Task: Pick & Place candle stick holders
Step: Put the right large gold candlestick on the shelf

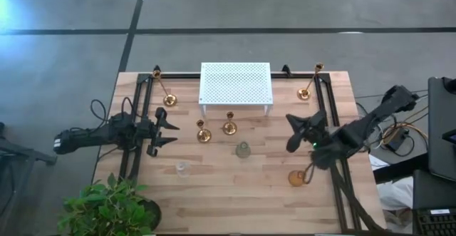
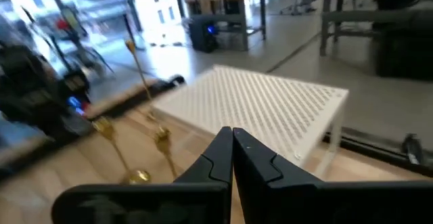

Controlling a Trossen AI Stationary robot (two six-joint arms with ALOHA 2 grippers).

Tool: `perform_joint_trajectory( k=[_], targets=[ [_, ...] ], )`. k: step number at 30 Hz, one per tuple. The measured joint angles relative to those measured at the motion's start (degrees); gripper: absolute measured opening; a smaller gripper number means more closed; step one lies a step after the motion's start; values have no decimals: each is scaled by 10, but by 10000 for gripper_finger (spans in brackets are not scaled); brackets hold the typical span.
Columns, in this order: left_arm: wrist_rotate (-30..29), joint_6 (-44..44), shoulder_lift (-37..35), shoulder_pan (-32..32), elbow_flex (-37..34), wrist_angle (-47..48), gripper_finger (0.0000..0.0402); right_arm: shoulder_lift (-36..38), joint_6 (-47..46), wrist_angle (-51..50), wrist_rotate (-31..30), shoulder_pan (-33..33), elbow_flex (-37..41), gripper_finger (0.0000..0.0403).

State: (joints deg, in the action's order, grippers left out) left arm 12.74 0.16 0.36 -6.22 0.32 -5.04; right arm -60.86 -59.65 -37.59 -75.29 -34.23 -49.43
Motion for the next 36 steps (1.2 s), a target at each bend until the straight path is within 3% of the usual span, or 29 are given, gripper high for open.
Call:
perform_joint_trajectory(
  k=[8,17,25,36],
  targets=[
    [0,0,0,0,0,0,190,-12,-164,-9,18,15,63,8],
    [0,0,0,0,0,0,190,-11,-241,-110,61,116,86,8],
    [0,0,0,0,0,0,190,-61,-383,-227,70,211,78,8],
    [0,0,0,0,0,0,190,-79,-434,-281,68,261,80,8]
  ],
)
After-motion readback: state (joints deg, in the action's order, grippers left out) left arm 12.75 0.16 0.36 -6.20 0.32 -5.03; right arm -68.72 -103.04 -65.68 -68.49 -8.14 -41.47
